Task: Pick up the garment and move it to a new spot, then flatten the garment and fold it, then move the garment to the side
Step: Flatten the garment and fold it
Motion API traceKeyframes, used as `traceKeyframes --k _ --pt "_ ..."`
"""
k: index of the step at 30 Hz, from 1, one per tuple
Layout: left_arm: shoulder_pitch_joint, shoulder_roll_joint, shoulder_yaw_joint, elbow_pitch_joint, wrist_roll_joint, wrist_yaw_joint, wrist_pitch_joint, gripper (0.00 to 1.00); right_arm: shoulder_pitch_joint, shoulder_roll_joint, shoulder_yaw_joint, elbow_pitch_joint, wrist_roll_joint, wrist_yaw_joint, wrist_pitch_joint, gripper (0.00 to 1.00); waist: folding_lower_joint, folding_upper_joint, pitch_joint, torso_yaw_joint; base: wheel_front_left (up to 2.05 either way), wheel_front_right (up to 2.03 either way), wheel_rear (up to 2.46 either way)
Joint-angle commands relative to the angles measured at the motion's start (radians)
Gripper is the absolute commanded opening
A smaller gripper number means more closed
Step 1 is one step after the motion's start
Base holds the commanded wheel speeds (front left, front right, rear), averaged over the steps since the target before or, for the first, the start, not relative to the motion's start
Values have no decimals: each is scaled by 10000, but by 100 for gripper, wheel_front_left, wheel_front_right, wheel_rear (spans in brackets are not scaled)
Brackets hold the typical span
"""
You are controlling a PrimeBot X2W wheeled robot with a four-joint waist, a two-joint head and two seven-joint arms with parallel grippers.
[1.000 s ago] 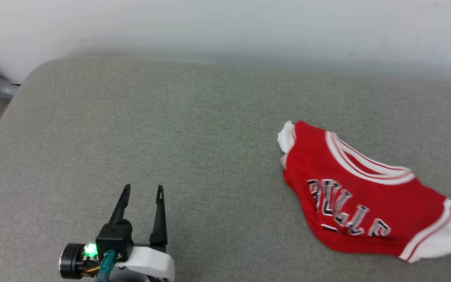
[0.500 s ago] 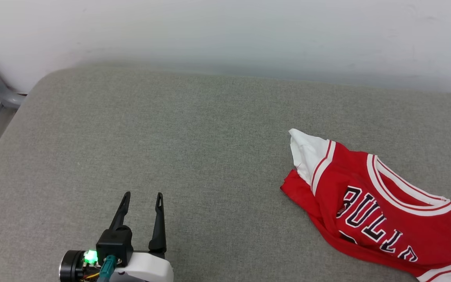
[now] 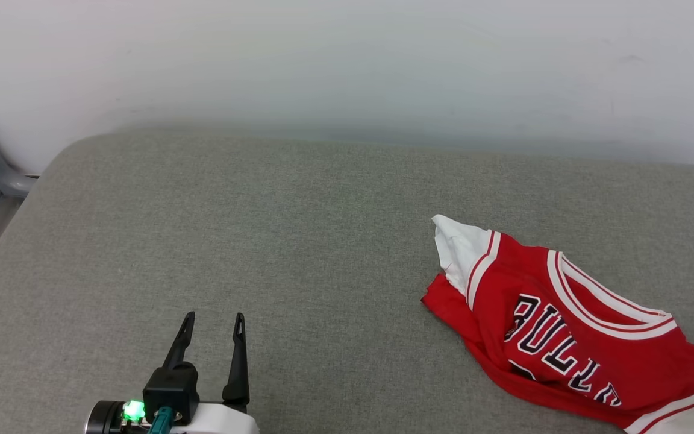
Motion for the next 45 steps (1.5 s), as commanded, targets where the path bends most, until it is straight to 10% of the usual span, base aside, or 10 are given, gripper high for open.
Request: traceKeyframes --k 1,13,24,45 --pt "87 25 39 -31 60 -23 -26 100 -89 415 -200 -332 -249 -14 -242 100 0 0 -22 -14 0 0 0" --pt "-860 389 192 -113 118 -487 -26 100 830 3442 -394 -2815 -1560 -12 -1396 100 0 0 20 -253 0 0 0" --pt "-4097 1446 -588 1039 -310 -1797 293 100 990 4093 263 -3191 -1946 -12 -1708 100 0 0 730 -973 0 0 0" --pt "-11204 3973 -7523 2217 -6478 -1928 6698 100 -627 4007 819 -2534 -2237 -12 -2473 100 0 0 3181 -2828 0 0 0"
